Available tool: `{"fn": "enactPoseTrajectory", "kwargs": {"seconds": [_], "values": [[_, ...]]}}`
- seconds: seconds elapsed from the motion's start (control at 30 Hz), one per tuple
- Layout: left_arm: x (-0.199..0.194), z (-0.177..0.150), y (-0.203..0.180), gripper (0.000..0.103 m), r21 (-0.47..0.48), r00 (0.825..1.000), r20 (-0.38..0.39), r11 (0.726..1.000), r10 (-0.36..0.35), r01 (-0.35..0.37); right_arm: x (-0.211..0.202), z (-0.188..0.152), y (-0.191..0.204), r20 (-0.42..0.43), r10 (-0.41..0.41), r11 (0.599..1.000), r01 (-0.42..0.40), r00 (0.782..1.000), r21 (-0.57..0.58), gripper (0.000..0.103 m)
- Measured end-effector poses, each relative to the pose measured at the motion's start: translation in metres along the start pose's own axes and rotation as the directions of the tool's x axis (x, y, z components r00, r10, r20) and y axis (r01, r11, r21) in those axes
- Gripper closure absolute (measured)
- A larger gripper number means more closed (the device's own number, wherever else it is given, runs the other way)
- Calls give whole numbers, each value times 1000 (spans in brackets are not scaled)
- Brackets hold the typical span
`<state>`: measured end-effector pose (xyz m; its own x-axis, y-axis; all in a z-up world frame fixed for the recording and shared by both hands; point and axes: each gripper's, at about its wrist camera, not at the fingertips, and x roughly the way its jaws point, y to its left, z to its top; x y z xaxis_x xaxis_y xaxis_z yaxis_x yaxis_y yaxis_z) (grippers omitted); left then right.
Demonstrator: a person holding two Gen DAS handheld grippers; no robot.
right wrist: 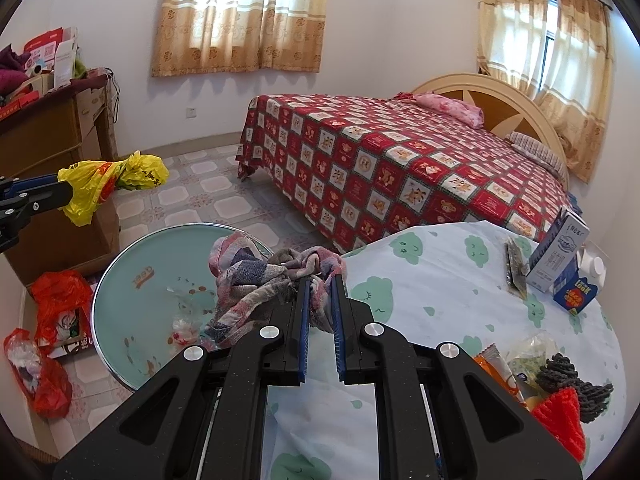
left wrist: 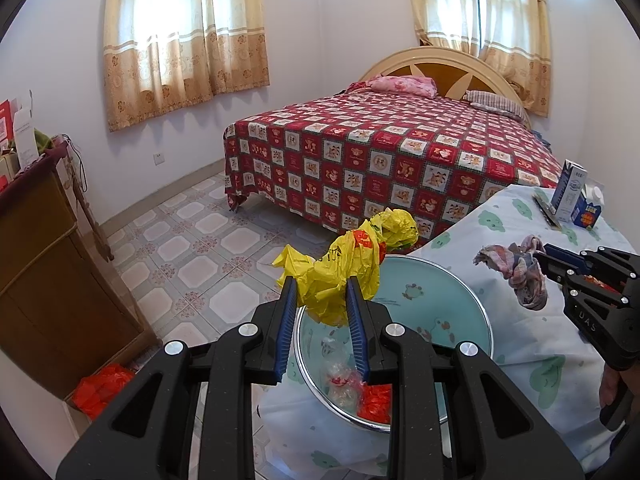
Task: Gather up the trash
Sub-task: 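Hold the yellow bag and checkered cloth above the teal bucket with both tools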
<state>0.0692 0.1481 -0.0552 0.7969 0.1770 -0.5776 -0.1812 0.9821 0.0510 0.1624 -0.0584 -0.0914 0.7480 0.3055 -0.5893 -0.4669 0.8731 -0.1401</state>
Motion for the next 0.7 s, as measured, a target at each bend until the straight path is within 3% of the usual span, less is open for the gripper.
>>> {"fn": "enactPoseTrajectory", "kwargs": {"seconds": [0.7], "values": [[1, -4, -16, 76, 7, 1000, -9, 1000, -9, 9, 4, 4, 13, -4, 19, 999, -19, 1000, -29, 92]]}}
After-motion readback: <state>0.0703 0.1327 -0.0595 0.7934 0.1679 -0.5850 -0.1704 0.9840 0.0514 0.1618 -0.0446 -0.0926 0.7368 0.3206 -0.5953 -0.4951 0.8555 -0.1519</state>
